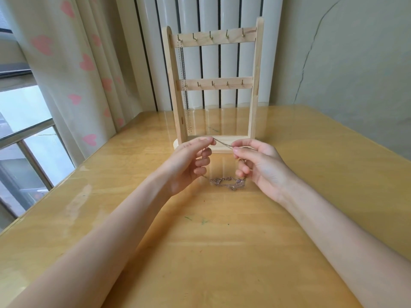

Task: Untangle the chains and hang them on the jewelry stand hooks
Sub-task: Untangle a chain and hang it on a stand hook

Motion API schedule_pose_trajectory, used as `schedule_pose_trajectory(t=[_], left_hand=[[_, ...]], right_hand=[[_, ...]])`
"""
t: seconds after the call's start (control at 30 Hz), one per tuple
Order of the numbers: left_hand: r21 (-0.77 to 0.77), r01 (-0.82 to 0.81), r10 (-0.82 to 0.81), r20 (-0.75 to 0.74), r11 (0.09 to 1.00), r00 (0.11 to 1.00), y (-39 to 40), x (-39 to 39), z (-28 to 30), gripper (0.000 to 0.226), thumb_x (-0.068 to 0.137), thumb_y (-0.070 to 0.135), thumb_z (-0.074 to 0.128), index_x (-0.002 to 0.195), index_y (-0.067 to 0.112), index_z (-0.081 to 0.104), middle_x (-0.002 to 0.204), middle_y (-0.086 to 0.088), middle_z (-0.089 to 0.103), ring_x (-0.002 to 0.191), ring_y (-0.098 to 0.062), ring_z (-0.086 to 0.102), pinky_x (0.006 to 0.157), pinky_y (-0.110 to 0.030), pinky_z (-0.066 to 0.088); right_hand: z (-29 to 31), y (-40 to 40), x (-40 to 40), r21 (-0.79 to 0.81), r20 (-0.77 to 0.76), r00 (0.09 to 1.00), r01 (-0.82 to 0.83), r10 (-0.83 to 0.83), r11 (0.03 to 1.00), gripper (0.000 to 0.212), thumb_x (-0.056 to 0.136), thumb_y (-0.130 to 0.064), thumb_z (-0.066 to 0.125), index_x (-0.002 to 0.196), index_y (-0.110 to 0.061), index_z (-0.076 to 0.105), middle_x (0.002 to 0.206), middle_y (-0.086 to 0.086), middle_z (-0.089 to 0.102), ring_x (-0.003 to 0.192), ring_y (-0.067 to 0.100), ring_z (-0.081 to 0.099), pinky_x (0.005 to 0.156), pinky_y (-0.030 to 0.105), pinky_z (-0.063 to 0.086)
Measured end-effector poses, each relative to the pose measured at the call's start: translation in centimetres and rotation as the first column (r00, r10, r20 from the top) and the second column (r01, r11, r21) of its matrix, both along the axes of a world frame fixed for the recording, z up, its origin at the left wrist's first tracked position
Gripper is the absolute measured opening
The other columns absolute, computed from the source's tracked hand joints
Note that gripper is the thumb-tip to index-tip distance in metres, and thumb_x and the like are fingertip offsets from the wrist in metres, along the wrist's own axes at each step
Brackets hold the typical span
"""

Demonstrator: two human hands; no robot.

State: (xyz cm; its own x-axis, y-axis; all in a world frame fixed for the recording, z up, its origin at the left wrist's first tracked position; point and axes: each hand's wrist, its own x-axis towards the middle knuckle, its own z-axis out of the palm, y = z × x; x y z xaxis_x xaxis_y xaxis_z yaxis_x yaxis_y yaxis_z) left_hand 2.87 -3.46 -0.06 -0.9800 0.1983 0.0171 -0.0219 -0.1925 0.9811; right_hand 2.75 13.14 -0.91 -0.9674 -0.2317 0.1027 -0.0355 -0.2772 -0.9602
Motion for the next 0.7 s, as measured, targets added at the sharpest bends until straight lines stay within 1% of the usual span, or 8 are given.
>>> schedule_pose_trajectory(t=[0.13,0.23,0.27,0.37,0.47,0.57,0.63,0.7], left_hand=[[-0.172,0.004,-0.018,-0.081,0.985,0.997,-0.2,-0.1,0.0,0.017,0.091,0.023,0.053,0.074,0.020,0.058,0.049,0.013,0.031,0.042,-0.003,0.023,0.037,-0.013,0.016],[-0.289,-0.093,0.046,-0.164,0.953,0.985,-0.8,-0.4,-0.3,0.015,0.089,0.022,0.056,0.075,0.016,0.061,0.048,0.012,0.031,0.041,-0.003,0.023,0.037,-0.014,0.018],[-0.401,-0.166,0.074,-0.236,0.901,0.969,-1.0,-0.6,-0.6,0.016,0.088,0.023,0.058,0.076,0.013,0.063,0.048,0.011,0.034,0.040,-0.003,0.025,0.038,-0.013,0.020],[-0.688,-0.381,0.038,-0.458,0.618,0.888,-1.6,-1.1,-1.5,0.027,0.087,0.031,0.059,0.073,0.008,0.065,0.039,0.011,0.039,0.037,-0.005,0.034,0.040,-0.013,0.024],[-0.733,-0.505,0.050,-0.545,0.456,0.837,-1.7,-1.1,-1.9,0.038,0.091,0.039,0.049,0.067,0.015,0.066,0.032,0.010,0.040,0.039,-0.005,0.042,0.045,-0.019,0.028],[-0.722,-0.563,0.104,-0.575,0.403,0.812,-2.0,-1.4,-1.9,0.043,0.094,0.040,0.042,0.066,0.017,0.065,0.038,0.007,0.044,0.043,-0.007,0.046,0.054,-0.029,0.035],[-0.747,-0.539,0.111,-0.543,0.389,0.832,-2.3,-1.4,-1.9,0.047,0.095,0.042,0.038,0.065,0.018,0.065,0.049,0.000,0.054,0.052,-0.015,0.053,0.061,-0.031,0.042],[-0.785,-0.490,0.118,-0.484,0.380,0.867,-2.4,-1.4,-2.1,0.053,0.095,0.047,0.032,0.063,0.019,0.064,0.054,0.001,0.060,0.056,-0.015,0.056,0.066,-0.031,0.045]], right_hand=[[0.2,0.5,-0.3,-0.036,0.005,1.000,0.013,-0.013,0.999,0.009,0.085,-0.002,0.056,0.089,-0.010,0.059,0.066,0.000,0.052,0.037,0.005,0.029,0.036,0.017,0.026],[0.2,0.8,-0.4,-0.017,-0.018,0.999,0.036,-0.036,0.999,0.008,0.086,-0.004,0.057,0.089,-0.010,0.060,0.067,-0.001,0.054,0.040,0.006,0.032,0.035,0.016,0.024],[0.2,0.8,-0.4,-0.013,-0.026,0.999,0.047,-0.047,0.999,0.008,0.086,-0.004,0.057,0.089,-0.010,0.060,0.067,-0.001,0.055,0.041,0.006,0.034,0.035,0.016,0.024],[0.1,0.6,-0.3,-0.042,-0.047,0.996,0.079,-0.081,0.996,0.011,0.086,-0.001,0.055,0.090,-0.010,0.060,0.069,0.000,0.060,0.046,0.007,0.042,0.040,0.017,0.033],[0.1,0.6,-0.4,-0.097,-0.069,0.994,0.077,-0.084,0.992,0.015,0.087,0.002,0.053,0.091,-0.010,0.060,0.072,0.002,0.063,0.060,0.012,0.056,0.059,0.021,0.050],[0.2,0.9,-0.6,-0.124,-0.070,0.991,0.104,-0.113,0.987,0.014,0.086,-0.001,0.055,0.089,-0.012,0.061,0.075,0.001,0.069,0.074,0.015,0.065,0.078,0.027,0.054],[0.4,1.1,-0.7,-0.187,-0.049,0.988,0.135,-0.147,0.973,0.012,0.086,-0.002,0.055,0.088,-0.011,0.061,0.077,0.003,0.070,0.074,0.015,0.065,0.077,0.025,0.055],[0.7,1.4,-0.7,-0.291,-0.012,0.985,0.160,-0.171,0.943,0.012,0.086,0.001,0.054,0.088,-0.009,0.060,0.076,0.006,0.068,0.065,0.014,0.064,0.064,0.022,0.053]])
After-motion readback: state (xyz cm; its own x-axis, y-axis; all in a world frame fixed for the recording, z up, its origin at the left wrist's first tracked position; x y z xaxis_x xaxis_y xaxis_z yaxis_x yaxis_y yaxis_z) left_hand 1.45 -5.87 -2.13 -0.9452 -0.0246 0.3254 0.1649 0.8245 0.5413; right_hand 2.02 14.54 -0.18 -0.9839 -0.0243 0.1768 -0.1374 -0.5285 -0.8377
